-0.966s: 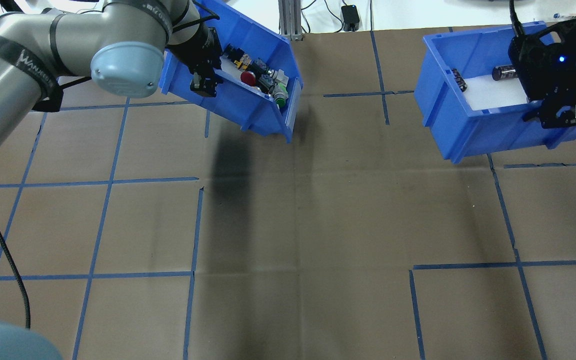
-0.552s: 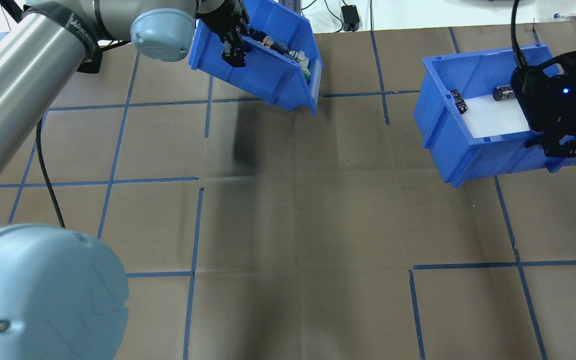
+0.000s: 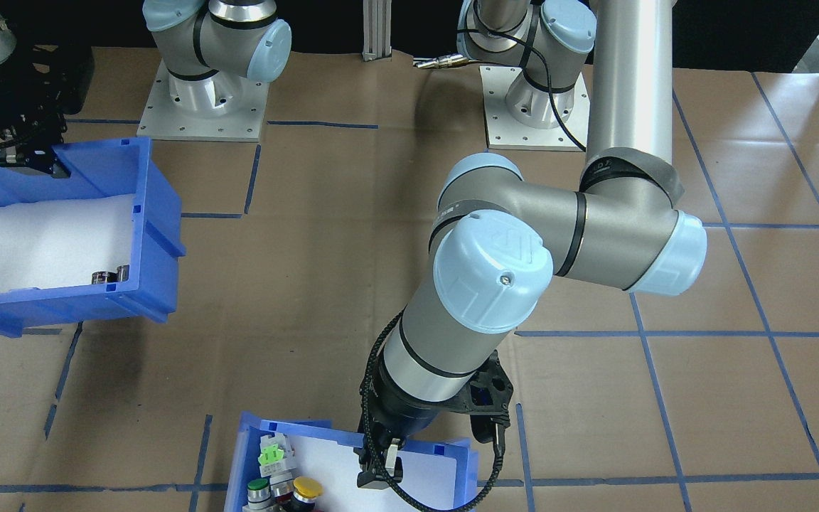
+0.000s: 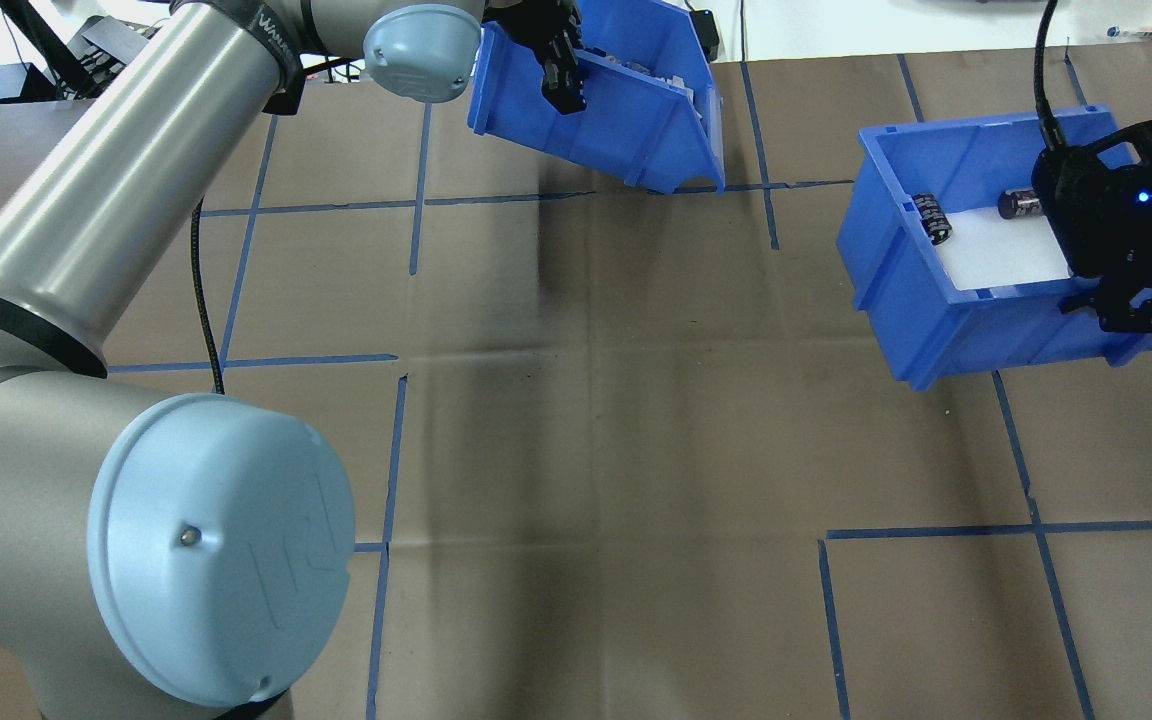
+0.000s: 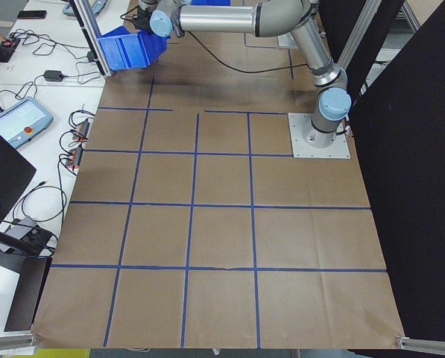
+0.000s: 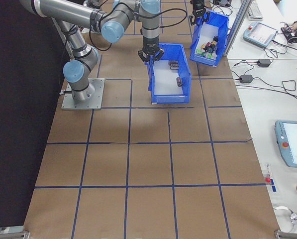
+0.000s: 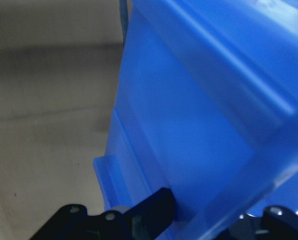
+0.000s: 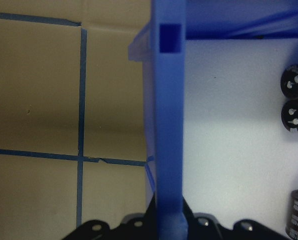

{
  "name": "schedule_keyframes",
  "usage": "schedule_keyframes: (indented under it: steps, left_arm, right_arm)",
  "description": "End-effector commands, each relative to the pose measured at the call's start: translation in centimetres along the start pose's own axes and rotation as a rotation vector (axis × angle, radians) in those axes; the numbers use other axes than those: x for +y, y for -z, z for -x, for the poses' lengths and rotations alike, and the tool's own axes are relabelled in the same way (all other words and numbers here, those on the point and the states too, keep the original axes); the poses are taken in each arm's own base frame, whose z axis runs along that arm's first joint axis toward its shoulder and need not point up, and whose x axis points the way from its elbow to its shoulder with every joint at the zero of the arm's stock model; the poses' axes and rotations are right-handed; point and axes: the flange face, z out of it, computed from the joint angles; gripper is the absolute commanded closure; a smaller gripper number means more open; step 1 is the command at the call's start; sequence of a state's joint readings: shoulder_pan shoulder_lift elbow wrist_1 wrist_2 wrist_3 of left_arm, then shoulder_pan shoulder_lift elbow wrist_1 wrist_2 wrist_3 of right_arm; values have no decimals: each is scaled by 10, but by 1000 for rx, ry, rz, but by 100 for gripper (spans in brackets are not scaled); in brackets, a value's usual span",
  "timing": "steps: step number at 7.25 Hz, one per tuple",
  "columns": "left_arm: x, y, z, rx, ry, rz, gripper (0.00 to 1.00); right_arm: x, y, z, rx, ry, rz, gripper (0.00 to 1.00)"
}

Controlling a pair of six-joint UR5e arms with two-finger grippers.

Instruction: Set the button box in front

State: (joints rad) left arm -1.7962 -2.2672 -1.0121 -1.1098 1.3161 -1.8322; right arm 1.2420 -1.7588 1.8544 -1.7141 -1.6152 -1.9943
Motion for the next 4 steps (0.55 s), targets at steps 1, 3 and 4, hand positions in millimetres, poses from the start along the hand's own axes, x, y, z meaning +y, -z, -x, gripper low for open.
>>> schedule_keyframes:
  steps: [1,3,4]
  left_arm:
    - [5,-14,9,-32,69,16,96]
    - [-11,-20,20,-56,83,-11,89]
    - [-19,-17,16,-51,93,-14,81]
  right_arm:
    - [-11,-8,20,3,3,4,98]
    - [-17,-13,33,2,2,4,98]
    - [-17,-14,34,-1,2,3,98]
